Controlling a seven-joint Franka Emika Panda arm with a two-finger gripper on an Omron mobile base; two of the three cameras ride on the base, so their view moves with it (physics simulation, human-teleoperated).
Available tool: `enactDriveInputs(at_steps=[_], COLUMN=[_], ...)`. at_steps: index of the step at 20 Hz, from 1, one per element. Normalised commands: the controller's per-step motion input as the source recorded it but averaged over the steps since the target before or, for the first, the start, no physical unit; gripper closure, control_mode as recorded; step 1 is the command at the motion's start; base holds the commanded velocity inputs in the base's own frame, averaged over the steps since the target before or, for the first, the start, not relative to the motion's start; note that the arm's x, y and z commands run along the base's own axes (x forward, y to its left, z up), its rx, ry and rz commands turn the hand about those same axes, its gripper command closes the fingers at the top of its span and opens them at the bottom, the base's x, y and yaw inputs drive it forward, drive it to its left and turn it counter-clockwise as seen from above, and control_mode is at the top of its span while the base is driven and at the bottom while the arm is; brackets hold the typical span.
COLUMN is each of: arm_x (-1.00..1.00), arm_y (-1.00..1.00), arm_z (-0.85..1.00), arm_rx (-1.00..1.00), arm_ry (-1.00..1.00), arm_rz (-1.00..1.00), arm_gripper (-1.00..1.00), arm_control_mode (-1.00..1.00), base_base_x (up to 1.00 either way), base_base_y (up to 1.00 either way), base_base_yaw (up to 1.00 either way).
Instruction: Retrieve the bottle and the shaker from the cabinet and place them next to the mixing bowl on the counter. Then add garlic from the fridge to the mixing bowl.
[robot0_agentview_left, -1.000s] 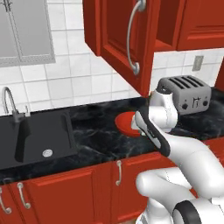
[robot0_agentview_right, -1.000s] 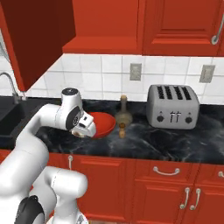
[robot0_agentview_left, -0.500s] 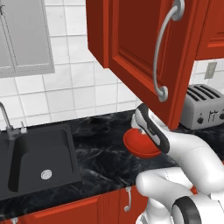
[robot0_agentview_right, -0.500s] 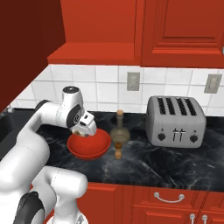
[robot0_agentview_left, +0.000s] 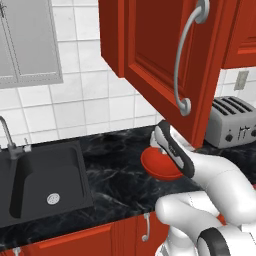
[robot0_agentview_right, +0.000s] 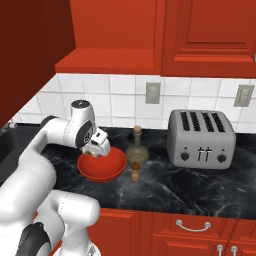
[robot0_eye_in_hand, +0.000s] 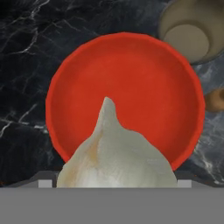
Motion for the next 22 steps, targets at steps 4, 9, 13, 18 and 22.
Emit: enactDriveInputs(at_steps=[4, 9, 13, 18, 22], arm_x=[0.13, 0.48, 0.75, 0.3, 0.02], arm_y=[-0.01, -0.11, -0.25, -0.17, -0.17], arm_z=[-0.09, -0.27, -0.21, -0.19, -0.39], arm_rx=[0.0, -0.05, -0.16, -0.02, 0.0], arm_ry=[0.02, 0.09, 0.08, 0.0, 0.0], arm_rz=[-0.01, 0.0, 0.0, 0.0, 0.0], arm_gripper=[1.0, 1.0, 1.0, 1.0, 1.0], arm_control_mode=[-1.0, -1.0, -1.0, -1.0, -1.0], base_base_x=[0.0, 0.0, 0.0, 0.0, 0.0], base_base_y=[0.0, 0.0, 0.0, 0.0, 0.0], base_base_yaw=[0.0, 0.0, 0.0, 0.0, 0.0])
